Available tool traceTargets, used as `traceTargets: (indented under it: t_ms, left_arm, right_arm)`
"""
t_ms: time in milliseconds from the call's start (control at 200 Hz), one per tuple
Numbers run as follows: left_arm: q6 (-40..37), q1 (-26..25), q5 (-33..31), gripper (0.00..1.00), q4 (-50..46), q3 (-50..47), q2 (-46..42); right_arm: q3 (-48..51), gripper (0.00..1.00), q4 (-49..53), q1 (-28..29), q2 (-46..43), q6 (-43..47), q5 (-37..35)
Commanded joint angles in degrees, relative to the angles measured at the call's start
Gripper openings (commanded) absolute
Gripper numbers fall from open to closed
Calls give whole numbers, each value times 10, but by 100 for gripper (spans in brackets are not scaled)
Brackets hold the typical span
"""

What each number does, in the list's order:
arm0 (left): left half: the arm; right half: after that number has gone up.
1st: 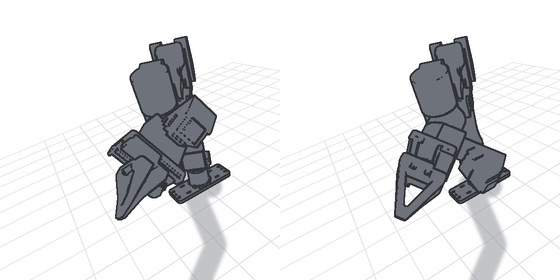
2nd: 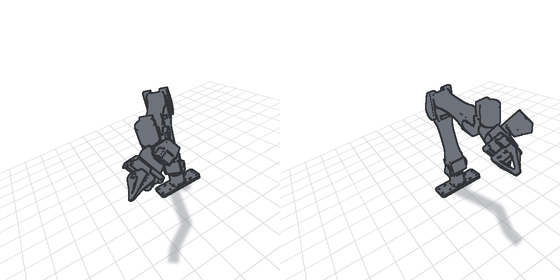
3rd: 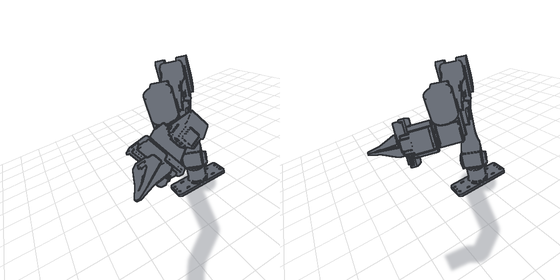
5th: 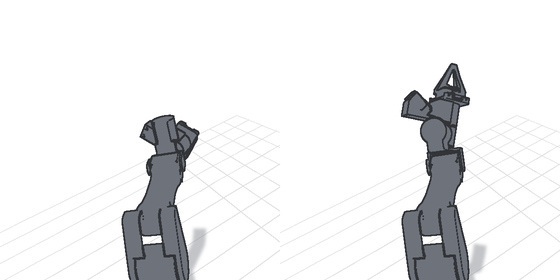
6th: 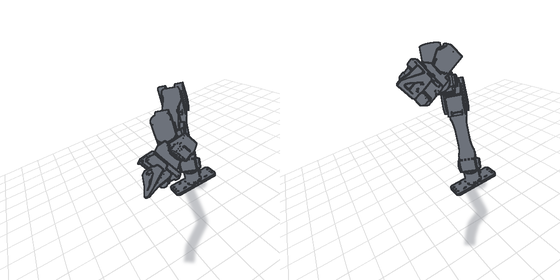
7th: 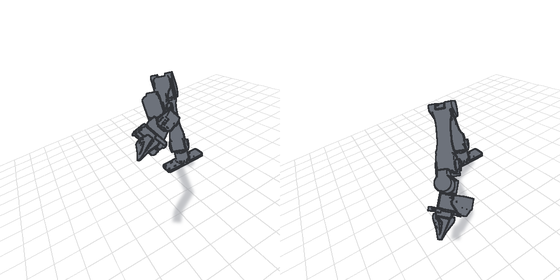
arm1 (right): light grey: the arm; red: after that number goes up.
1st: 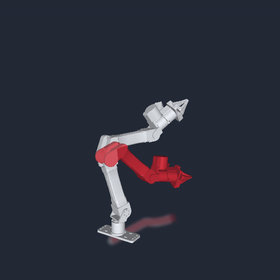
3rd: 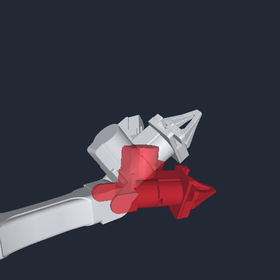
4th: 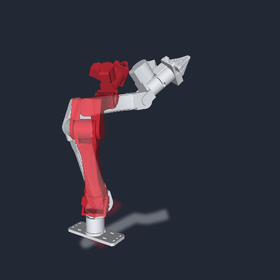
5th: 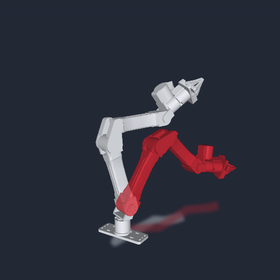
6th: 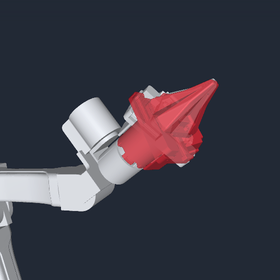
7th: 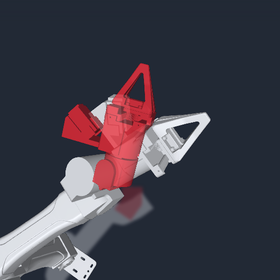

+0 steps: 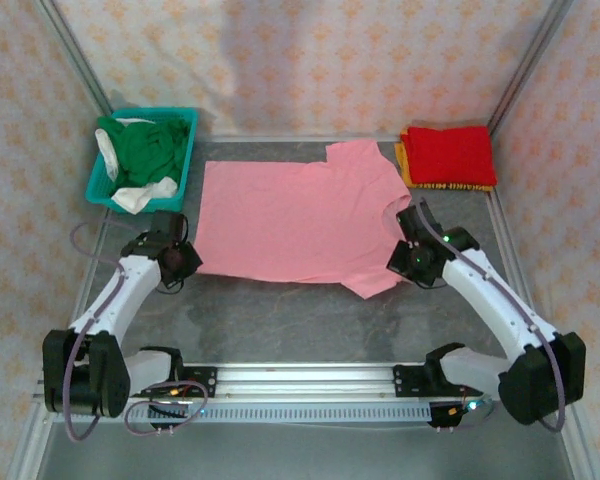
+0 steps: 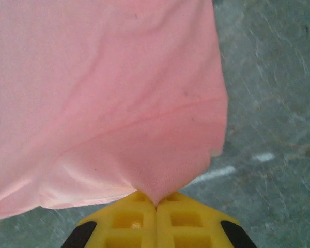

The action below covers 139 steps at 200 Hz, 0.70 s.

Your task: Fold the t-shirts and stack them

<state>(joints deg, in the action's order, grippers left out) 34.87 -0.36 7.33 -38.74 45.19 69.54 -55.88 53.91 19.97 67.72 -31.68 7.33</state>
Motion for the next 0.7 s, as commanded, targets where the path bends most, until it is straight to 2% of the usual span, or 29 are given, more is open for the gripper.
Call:
traceTargets:
  t_ms: [0,240,691]
  left_arm:
    - [-21,7,1,0,-2,35,29]
    - [-39,12,7,0,-6,86,102]
    - [-56,13,-22,0,-29,148,172]
  right_arm:
    - [-38,0,-7,-10,34,39,-23]
    - [-95,0,-16,-23,88,63,-28]
    - [-161,2,-45,-51,174,90,-20]
